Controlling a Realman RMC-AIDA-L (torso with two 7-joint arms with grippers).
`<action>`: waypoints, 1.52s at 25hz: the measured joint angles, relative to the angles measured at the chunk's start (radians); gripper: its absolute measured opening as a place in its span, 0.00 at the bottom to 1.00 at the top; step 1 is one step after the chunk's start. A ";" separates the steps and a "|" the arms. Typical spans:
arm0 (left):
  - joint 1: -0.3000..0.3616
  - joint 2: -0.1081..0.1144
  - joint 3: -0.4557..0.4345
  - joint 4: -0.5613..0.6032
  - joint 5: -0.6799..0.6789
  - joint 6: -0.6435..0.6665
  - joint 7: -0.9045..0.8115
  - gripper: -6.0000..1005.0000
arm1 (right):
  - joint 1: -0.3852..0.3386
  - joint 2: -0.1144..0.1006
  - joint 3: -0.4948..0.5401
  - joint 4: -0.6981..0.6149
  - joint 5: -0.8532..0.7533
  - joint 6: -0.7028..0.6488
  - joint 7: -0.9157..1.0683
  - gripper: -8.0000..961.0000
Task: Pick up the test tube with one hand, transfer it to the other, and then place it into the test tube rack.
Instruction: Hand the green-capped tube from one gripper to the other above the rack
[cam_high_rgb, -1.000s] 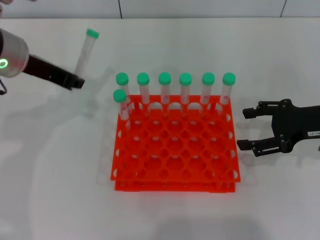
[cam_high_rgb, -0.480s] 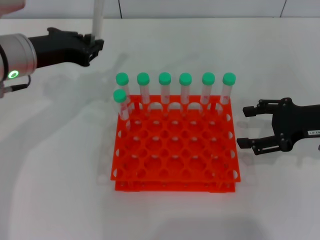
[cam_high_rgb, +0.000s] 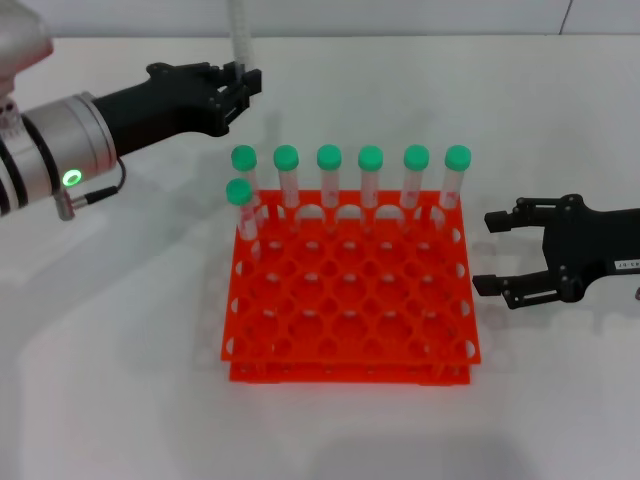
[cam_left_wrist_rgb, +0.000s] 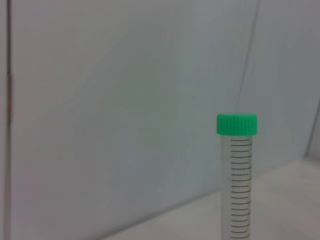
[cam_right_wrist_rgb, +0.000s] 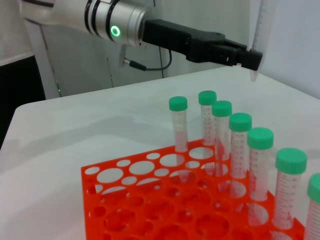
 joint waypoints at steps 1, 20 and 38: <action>-0.001 0.001 -0.001 -0.029 -0.055 0.025 0.044 0.20 | 0.000 0.000 0.000 0.001 0.002 0.000 -0.002 0.88; -0.172 0.134 -0.111 -0.306 0.038 0.479 0.004 0.20 | -0.013 0.000 0.000 0.025 0.012 -0.005 -0.035 0.88; -0.295 0.133 -0.112 -0.288 0.355 0.480 -0.016 0.20 | -0.026 0.000 0.000 0.038 0.038 -0.011 -0.060 0.88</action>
